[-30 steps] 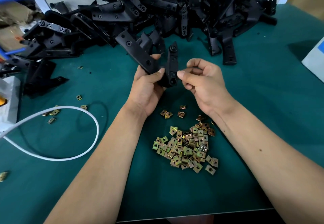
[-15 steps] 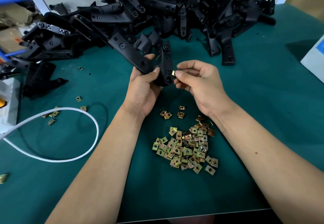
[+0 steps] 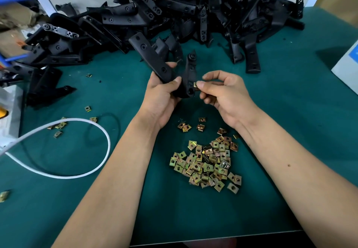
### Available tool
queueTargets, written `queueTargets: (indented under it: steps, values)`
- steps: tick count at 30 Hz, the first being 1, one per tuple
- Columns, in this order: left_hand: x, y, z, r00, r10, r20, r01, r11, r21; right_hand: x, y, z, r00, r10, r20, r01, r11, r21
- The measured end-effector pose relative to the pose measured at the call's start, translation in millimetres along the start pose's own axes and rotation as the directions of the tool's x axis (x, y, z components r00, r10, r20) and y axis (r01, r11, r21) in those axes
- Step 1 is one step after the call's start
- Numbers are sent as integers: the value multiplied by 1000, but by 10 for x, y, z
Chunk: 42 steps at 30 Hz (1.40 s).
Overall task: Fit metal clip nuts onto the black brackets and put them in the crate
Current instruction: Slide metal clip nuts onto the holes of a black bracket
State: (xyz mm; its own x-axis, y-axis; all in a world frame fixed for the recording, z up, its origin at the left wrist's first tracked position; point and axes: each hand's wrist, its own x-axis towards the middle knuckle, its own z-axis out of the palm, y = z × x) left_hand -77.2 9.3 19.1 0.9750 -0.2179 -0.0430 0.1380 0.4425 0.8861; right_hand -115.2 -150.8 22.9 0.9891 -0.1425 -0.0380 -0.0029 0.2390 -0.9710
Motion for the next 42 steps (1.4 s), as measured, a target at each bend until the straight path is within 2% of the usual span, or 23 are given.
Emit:
queueTargets:
  steps: [4,10,15,21,27,32,34,36,38,40,42]
  values:
    - [-21,-16,43,1000,4,-3,-4,1000,8,4,24,19,1000,-2,-4,2,1000,-4]
    - [-16,-66,123,997,76,-33,-76,997,10,22,38,15,996,-89,-28,86,993,-83]
    - [9,-61,89,994,101,-42,-102,994,-37,75,103,84,994,-73,-84,62,991,-122]
    - [3,-107,49,988,153,21,-153,988,-24,72,148,89,989,-131,-74,111,967,-229]
    - [-17,-138,66,973,225,40,-225,974,-17,54,97,69,982,-189,-8,174,920,-350]
    - [-1,-126,18,974,225,6,-225,974,0,32,39,67,984,-160,78,178,907,-381]
    - [26,-63,-45,978,202,-48,-203,979,-16,19,22,87,982,-123,145,172,897,-406]
    - [67,11,-124,982,152,-114,-163,982,-91,-3,7,110,964,-107,241,222,824,-521]
    - [101,57,-200,982,117,-148,-143,974,-178,-38,-14,126,915,-86,394,356,631,-689]
    - [129,75,-247,982,107,-153,-140,964,-225,-88,-37,157,851,14,525,455,477,-752]
    - [136,75,-252,983,103,-155,-139,960,-244,-123,-59,182,807,102,581,497,413,-763]
